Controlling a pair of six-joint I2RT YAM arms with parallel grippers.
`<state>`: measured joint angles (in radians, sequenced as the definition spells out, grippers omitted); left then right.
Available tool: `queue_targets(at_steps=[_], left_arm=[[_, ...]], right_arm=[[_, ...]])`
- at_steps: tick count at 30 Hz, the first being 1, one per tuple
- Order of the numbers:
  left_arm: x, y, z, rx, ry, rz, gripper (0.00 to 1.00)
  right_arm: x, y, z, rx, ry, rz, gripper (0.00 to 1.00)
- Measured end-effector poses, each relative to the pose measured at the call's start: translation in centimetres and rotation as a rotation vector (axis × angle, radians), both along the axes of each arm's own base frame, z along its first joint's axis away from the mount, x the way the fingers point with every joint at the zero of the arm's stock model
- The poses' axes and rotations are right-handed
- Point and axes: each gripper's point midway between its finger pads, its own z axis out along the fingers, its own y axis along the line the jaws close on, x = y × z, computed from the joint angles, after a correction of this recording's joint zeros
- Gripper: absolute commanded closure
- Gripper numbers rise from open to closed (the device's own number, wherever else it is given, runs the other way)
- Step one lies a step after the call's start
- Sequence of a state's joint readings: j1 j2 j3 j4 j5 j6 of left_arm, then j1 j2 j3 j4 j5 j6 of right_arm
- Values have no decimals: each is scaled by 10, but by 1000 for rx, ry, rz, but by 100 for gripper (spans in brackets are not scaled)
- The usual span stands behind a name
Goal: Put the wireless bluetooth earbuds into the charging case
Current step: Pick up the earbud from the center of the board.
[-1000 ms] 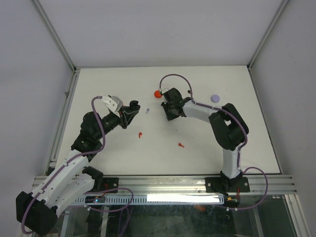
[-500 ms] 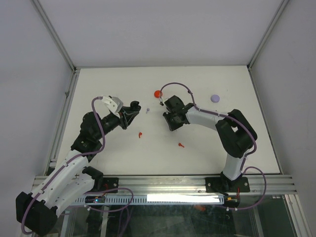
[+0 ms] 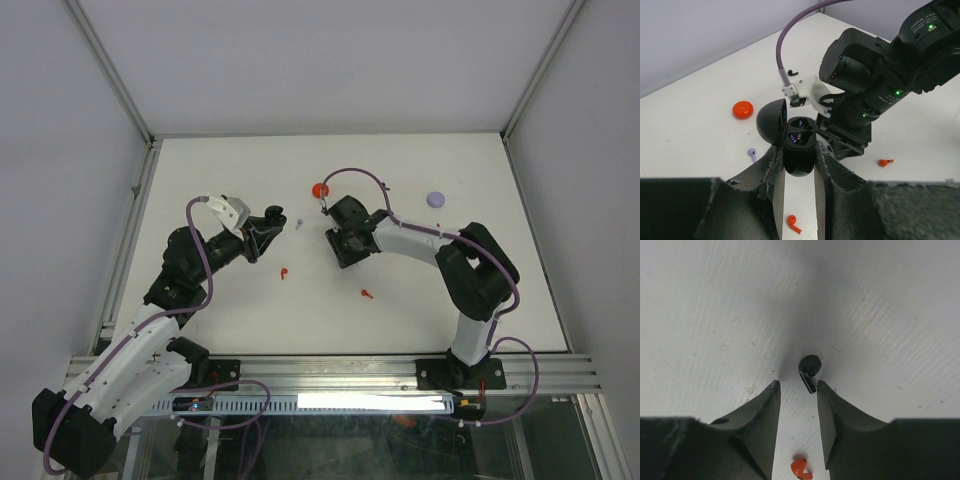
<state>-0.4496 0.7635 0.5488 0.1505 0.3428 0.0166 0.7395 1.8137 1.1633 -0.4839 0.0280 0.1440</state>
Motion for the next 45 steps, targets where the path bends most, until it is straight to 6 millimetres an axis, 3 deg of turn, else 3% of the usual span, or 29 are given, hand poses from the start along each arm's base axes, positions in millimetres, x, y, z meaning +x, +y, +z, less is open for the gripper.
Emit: queue_targets(at_steps=[17,24,33,38,45], left_arm=[[1,2,-2,2,4,5,99],[1,2,-2,2,3,5,99],[-1,2,-1,-16,7,5,99],[-6,1,7,-68,-1,-3,98],[-13,-7,12,-132,-2,-56,96]], right_arm=[[20,4,-3,-27,-43,-99,76],[20,4,-3,-31,-45,-100,86],[10,11,3,-5,-32,-70,87],[8,16,38,78,-78,-55,87],[7,31,136,316,-245,-10,87]])
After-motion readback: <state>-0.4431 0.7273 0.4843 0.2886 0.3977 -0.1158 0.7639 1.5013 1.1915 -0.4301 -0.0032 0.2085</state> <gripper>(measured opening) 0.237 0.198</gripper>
